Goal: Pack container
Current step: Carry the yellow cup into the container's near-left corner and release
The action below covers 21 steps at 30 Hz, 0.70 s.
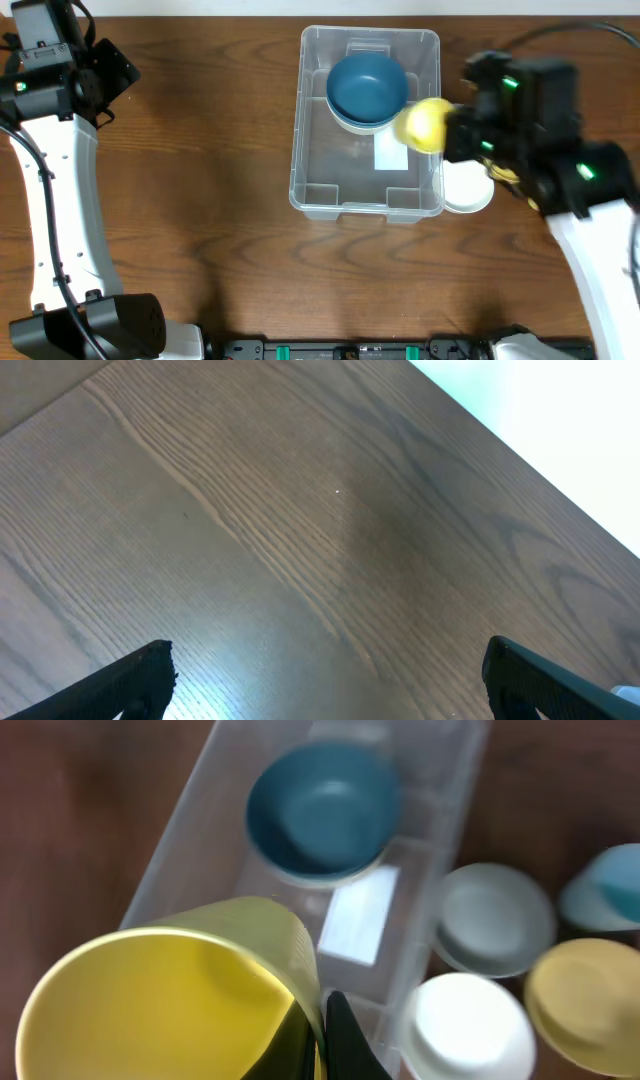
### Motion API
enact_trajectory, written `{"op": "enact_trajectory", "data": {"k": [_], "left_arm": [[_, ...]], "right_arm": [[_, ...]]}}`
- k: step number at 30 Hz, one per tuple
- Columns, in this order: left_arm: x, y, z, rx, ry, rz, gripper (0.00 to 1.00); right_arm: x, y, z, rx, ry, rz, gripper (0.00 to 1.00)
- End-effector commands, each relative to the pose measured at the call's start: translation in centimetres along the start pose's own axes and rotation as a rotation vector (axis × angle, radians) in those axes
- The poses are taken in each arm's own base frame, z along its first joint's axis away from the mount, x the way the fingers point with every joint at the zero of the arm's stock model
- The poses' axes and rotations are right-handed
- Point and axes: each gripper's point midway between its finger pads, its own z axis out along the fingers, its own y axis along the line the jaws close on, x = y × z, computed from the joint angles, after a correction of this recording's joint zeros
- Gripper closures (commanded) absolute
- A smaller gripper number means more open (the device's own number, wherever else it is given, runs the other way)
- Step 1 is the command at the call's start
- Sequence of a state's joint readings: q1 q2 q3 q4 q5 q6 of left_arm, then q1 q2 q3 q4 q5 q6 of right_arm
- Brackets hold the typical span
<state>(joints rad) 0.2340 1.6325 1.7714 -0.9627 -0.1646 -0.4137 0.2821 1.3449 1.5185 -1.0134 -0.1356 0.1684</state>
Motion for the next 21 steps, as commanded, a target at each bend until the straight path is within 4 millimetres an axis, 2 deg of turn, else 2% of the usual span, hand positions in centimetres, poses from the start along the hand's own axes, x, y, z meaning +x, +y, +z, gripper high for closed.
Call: {"op": "enact_trajectory", "data": {"k": [1,10,21], "left_arm": [[-0.3,0.3,-0.3,-0.009,-0.013,0.009,0.02],[-0.3,0.3,-0.3,-0.009,-0.013,0.009,0.02],[-0.3,0.3,-0.3,-0.009,-0.013,0.009,0.02]], "right_arm": [[-0.2,2.5,2.8,-0.025,0.088,-0.073,0.99],[2.2,6.7,9.6,0.001,0.305,-0.201,0.99],[6.8,8.4,15.9,0.007,0.473,-0.257,0.99]]}}
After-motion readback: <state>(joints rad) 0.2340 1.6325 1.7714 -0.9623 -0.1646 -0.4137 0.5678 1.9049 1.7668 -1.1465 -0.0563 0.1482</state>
